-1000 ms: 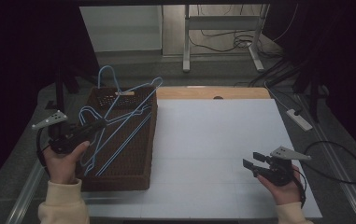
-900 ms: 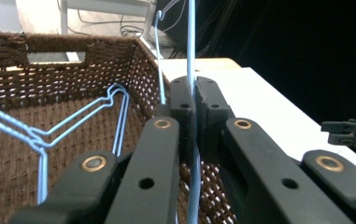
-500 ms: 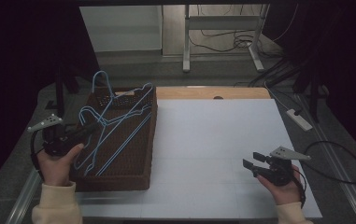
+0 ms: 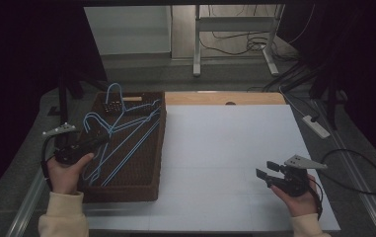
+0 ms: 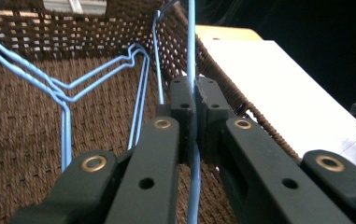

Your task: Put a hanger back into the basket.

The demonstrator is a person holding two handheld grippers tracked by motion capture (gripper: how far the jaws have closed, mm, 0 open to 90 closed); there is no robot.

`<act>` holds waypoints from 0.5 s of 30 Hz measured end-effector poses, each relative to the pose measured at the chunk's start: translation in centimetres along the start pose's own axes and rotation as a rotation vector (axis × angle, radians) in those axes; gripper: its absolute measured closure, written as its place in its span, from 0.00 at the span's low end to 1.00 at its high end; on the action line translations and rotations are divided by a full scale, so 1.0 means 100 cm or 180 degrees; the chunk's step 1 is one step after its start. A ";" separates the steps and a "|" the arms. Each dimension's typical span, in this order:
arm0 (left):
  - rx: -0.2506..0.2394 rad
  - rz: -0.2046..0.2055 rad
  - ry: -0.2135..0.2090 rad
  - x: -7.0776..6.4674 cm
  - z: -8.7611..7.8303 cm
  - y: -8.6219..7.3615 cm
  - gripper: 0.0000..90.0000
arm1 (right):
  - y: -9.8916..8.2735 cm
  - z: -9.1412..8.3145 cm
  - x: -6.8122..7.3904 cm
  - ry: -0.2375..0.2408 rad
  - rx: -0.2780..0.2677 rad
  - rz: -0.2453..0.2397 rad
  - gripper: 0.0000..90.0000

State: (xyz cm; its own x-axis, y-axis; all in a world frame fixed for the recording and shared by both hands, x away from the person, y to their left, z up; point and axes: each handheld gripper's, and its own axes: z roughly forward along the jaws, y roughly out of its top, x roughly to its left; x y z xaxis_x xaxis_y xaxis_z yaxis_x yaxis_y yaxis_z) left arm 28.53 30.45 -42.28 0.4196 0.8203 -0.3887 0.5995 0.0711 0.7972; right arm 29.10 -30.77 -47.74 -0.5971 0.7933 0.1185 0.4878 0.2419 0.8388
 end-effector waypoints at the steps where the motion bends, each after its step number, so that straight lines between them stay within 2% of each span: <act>1: 0.0027 -0.0009 0.0006 0.001 0.002 -0.001 0.96 | 0.000 0.000 0.000 0.0001 0.0000 0.0000 0.48; 3: 0.0050 -0.0037 0.0010 0.002 0.004 -0.002 0.96 | 0.000 0.000 0.000 0.0001 0.0001 -0.0001 0.48; 7: 0.0199 -0.0111 0.0042 0.008 0.012 -0.005 0.96 | 0.000 0.000 0.000 0.0000 0.0005 -0.0002 0.48; 13: 0.0275 -0.0163 0.0011 0.011 0.014 -0.005 0.96 | 0.000 0.000 0.000 -0.0005 0.0009 0.0000 0.48; 15: 0.0313 -0.0191 0.0074 0.012 0.015 -0.005 0.95 | 0.000 0.000 0.000 -0.0008 0.0006 0.0000 0.48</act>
State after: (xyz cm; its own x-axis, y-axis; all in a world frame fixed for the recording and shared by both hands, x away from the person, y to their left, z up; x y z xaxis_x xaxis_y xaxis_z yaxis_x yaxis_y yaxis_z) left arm 29.76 30.57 -43.87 0.3657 0.8292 -0.4227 0.6875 0.0655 0.7233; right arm 29.11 -30.76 -47.75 -0.5956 0.7947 0.1172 0.4889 0.2429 0.8378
